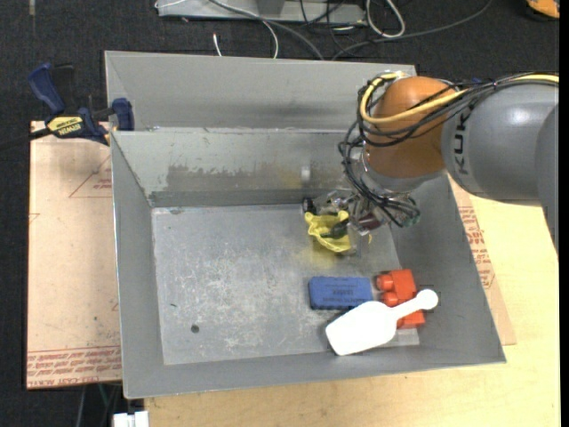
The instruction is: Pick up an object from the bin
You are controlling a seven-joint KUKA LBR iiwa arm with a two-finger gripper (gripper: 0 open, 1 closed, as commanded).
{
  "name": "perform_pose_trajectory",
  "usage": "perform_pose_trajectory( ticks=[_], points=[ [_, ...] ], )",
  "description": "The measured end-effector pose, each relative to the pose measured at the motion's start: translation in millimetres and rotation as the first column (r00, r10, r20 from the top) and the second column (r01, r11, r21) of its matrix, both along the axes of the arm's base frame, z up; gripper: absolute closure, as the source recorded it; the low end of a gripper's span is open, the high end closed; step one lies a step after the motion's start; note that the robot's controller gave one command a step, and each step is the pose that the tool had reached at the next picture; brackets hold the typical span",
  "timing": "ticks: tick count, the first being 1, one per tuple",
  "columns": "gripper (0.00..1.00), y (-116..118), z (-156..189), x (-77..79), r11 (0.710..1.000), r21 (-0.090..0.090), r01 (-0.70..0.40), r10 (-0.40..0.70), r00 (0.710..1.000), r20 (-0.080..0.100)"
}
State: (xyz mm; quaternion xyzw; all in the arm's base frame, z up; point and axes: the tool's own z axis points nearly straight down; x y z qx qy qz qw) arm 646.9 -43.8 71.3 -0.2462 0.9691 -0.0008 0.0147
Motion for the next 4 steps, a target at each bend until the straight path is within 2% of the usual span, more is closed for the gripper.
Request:
perform_pose_trajectory(
  ticks=[1, 2, 3, 4],
  points=[
    [1.00, 0.0, 0.5, -0.1, 1.000, 0.000, 0.000, 0.000, 1.000, 0.000],
    [1.00, 0.8, 18.9, -1.6, 1.000, 0.001, 0.001, -0.001, 1.000, -0.004],
    [1.00, 1.2, 35.0, -0.1, 1.000, 0.002, 0.002, -0.002, 1.000, 0.001],
    [1.00, 1.8, 49.8, -1.0, 1.000, 0.003, 0.003, -0.003, 1.000, -0.002]
  ],
)
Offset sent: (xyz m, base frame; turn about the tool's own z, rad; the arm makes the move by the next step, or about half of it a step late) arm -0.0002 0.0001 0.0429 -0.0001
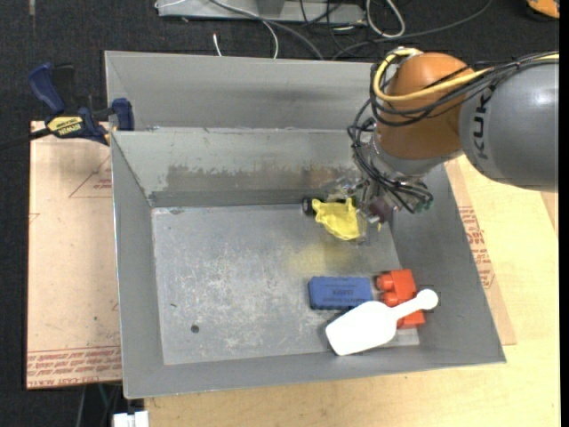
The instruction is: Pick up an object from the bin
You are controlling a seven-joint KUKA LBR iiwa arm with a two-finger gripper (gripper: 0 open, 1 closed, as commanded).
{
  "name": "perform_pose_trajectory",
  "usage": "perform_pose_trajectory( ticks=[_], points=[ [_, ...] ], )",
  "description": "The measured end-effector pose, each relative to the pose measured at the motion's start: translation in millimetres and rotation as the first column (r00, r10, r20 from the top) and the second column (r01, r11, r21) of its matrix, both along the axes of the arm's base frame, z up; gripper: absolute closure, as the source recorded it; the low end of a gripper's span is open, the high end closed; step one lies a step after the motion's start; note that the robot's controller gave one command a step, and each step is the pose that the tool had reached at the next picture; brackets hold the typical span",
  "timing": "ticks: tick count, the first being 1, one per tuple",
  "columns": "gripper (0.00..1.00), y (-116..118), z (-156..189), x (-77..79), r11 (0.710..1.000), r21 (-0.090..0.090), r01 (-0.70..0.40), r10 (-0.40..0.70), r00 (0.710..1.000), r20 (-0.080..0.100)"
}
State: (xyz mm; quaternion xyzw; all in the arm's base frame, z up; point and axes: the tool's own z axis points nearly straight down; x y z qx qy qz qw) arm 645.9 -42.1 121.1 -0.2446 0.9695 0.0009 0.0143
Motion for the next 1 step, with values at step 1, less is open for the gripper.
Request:
perform_pose_trajectory(
  ticks=[1],
  points=[
    [1.00, 0.6, 24.8, -0.4, 1.000, 0.001, 0.001, -0.001, 1.000, -0.001]
  ],
)
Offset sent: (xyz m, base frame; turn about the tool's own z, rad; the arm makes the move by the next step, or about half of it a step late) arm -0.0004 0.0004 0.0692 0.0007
